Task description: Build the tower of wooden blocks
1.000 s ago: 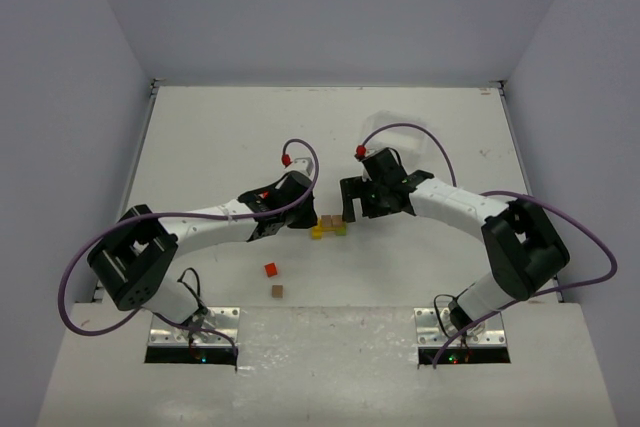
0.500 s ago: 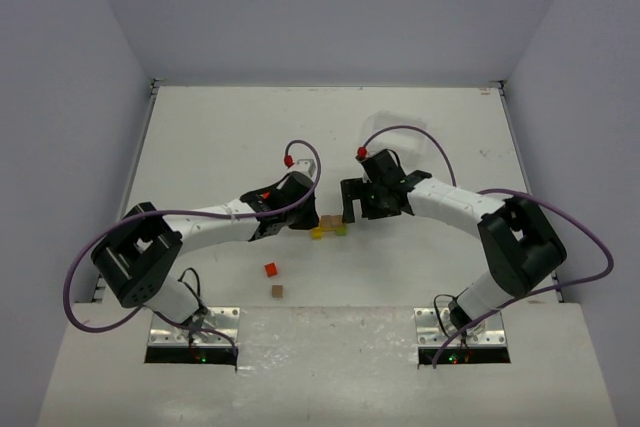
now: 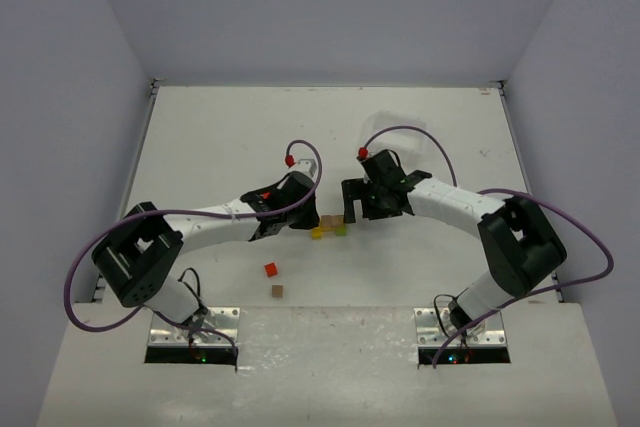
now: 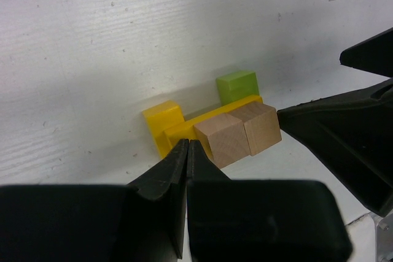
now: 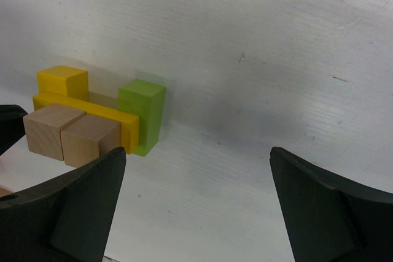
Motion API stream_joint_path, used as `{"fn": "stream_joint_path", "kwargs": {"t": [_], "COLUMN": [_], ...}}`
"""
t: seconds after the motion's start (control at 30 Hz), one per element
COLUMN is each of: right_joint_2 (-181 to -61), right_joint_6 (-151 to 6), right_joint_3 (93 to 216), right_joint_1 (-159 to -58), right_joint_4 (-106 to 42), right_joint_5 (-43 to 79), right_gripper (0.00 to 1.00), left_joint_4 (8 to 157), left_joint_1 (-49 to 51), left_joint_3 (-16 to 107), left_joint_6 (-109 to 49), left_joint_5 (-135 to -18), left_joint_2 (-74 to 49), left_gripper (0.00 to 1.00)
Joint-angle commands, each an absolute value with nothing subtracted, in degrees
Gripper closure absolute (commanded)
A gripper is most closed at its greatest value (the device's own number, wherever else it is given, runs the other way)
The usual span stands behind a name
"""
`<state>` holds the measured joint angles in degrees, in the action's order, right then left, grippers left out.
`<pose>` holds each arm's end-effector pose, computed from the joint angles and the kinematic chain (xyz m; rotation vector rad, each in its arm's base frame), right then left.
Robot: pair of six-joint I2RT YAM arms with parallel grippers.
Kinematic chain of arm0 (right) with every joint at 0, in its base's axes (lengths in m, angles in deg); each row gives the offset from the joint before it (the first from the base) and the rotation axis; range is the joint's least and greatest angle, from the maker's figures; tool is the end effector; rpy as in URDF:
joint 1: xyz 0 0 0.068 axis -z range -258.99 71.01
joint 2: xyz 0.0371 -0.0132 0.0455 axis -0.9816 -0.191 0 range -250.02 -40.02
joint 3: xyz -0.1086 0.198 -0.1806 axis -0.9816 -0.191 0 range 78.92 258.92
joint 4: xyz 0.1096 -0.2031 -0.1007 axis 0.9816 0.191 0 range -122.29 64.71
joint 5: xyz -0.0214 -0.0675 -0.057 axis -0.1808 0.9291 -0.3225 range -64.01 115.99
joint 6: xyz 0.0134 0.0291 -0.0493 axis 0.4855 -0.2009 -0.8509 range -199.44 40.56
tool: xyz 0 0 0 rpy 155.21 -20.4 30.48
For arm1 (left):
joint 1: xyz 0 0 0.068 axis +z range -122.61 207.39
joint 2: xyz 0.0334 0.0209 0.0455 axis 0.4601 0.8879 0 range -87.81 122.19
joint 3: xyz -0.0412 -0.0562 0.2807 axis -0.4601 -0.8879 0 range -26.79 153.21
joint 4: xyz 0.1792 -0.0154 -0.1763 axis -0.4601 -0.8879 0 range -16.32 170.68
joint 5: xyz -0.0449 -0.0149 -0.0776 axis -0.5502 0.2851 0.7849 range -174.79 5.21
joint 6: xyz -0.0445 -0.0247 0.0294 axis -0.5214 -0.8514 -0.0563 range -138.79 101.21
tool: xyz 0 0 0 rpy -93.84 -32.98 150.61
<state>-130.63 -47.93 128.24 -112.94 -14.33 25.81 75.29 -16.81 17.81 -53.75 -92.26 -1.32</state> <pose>0.2475 0.1669 0.1843 -0.0578 2.6628 0.3994 0.2163 -0.2027 0.1963 0.1347 2.4413 -0.4862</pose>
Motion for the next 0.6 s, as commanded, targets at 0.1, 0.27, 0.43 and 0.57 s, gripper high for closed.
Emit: {"fn": "stream_joint_path", "kwargs": {"t": [0.1,0.27,0.43,0.57], "right_joint_2": [-130.94,-131.07,-131.19,-131.34], "right_joint_6": [-47.25,-46.92,-46.74,-46.74], "right_joint_3": [129.63,129.63,129.63,129.72], "right_joint_1": [-113.26,-113.26,-113.35,-113.33], "right_joint_4": [-16.82,-16.73,-16.64,-16.56], "right_joint_5": [24.78,25.37,25.34,25.28], "right_gripper": [0.01,0.01,0.01,0.01], "left_joint_4": [78.28,78.84,79.22,79.21], "left_joint_1": [-17.08,-17.08,-17.32,-17.56], "left_joint_3": [20.34,20.50,20.65,20.76], "left_joint_6": [-52.89,-52.80,-52.71,-52.80], "left_joint_5": [-91.76,-91.03,-90.71,-90.54], "left_joint_2": [-0.30,0.43,0.66,0.80], "left_gripper": [1.00,1.00,1.00,1.00]}}
